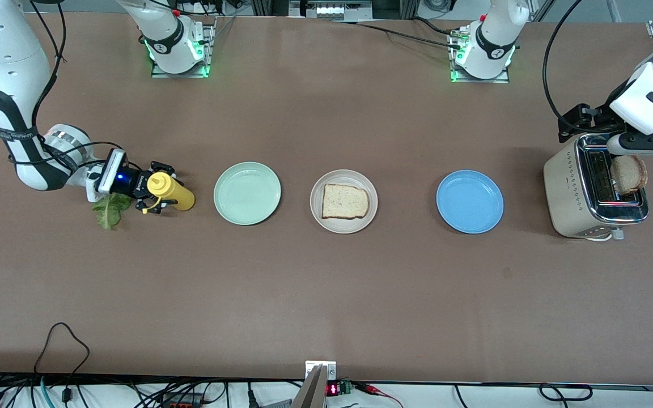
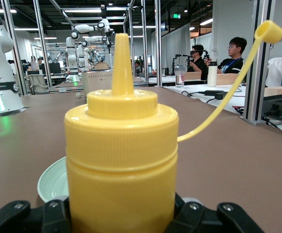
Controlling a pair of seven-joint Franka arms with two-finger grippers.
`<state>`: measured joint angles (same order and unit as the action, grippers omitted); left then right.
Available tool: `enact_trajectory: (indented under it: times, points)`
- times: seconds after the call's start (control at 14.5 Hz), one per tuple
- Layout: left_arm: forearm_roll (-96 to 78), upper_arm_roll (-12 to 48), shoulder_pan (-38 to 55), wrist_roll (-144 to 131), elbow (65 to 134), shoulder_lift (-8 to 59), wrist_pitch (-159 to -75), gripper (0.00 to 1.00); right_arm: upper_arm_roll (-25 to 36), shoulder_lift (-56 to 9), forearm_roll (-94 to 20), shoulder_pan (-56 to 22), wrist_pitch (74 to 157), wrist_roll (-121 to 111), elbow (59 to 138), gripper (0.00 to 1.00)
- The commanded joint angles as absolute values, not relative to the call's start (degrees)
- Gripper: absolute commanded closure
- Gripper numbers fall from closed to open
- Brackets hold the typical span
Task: Make sandwich in beige plate with both arms
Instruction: 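Lift the yellow bottle and carry it over the bread on the beige plate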
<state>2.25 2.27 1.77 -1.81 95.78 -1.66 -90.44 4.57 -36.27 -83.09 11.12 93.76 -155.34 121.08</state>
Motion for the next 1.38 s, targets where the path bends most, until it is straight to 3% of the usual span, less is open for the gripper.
enact_trajectory:
  times: [0.0, 0.28, 0.69, 1.31]
  points:
    - [3.08, 1.85, 2.29, -0.26, 95.89, -2.20, -90.62, 0.00, 5.18, -34.90, -83.58, 9.06, 94.39, -154.17, 119.80, 0.61]
    - [2.99, 1.85, 1.93, -0.26, 95.89, -2.11, -90.62, 0.00, 5.36, -31.13, -82.54, 5.72, 99.82, -147.15, 118.30, 0.61]
    - [3.08, 2.29, 2.46, -0.44, 95.89, -2.02, -90.79, 0.00, 5.36, -22.25, -76.91, -3.32, 116.61, -131.07, 116.99, 0.61]
    - [3.08, 2.37, 2.37, -0.35, 95.89, -2.02, -90.70, 0.00, 5.36, -20.92, -69.44, -21.69, 146.57, -110.50, 115.23, 0.61]
